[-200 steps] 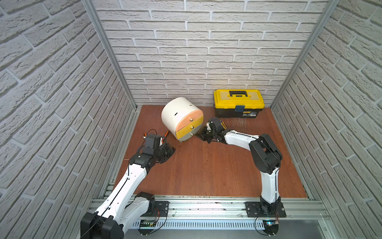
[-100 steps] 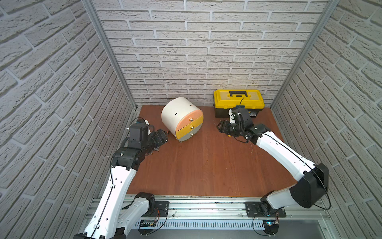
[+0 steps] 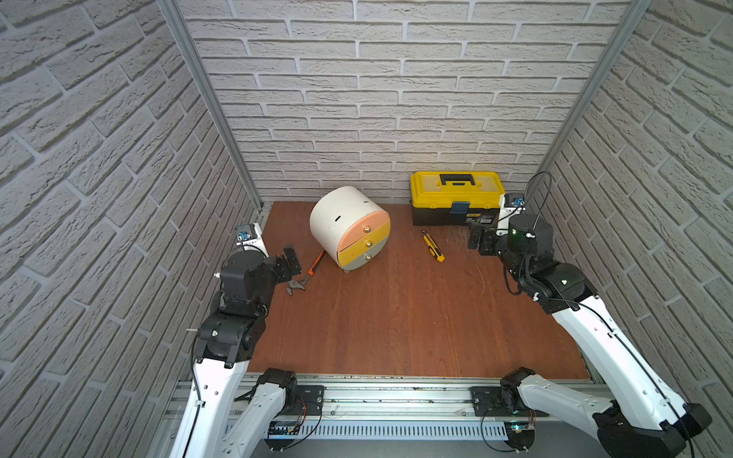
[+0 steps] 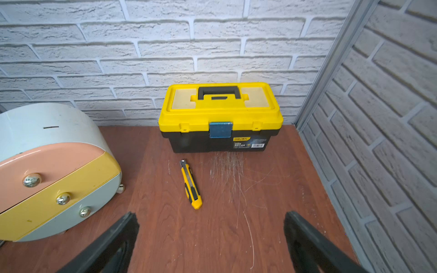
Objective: Put the binder clips in the drawer according to color
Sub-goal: Reset both arms
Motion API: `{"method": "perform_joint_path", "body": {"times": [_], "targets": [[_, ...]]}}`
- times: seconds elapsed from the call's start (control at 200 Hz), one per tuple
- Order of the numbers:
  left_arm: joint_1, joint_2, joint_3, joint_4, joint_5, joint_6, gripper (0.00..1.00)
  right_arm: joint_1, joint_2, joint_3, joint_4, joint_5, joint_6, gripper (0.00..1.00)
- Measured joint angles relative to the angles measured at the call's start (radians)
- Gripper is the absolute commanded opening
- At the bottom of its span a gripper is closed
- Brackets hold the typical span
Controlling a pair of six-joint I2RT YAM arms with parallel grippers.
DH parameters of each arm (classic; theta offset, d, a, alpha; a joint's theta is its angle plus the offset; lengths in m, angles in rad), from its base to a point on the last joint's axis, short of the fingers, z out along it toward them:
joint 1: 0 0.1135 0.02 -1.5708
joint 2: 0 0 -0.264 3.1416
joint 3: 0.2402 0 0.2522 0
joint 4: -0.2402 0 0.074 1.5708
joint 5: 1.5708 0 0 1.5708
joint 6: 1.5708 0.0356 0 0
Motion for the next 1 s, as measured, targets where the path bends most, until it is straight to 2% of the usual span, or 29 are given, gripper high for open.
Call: {"method": "perform_joint_path", "body": {"times": [0.075,0.13,0.205,0.415,0.585,0.78,1.0], "targets": [[0.000,-0.073,-0.099,0.064,-0.025,0.055,0.98,0.000,-0.002,-0.027,0.040,0.015,-0.041,0.95],[0.000,-0.109,-0.154,0.110,-0.055,0.089,0.99,0.000,-0.001,-0.072,0.070,0.031,-0.058,1.00],[0.000,-0.134,-0.232,0.179,-0.099,0.132,0.98,-0.002,-0.001,-0.158,0.113,0.060,-0.076,0.99],[0.038,-0.146,-0.510,0.337,-0.213,0.194,0.99,-0.031,-0.001,-0.449,0.263,0.096,-0.106,0.99],[0.114,-0.121,-0.697,0.471,-0.232,0.202,0.98,-0.077,-0.001,-0.644,0.443,0.111,-0.107,0.99],[0.224,-0.001,-0.814,0.717,-0.150,0.207,0.98,-0.123,0.036,-0.790,0.691,0.121,-0.130,0.99],[0.303,0.301,-0.861,1.072,-0.006,0.218,0.98,-0.180,0.198,-0.810,0.935,0.088,-0.169,0.99]]}}
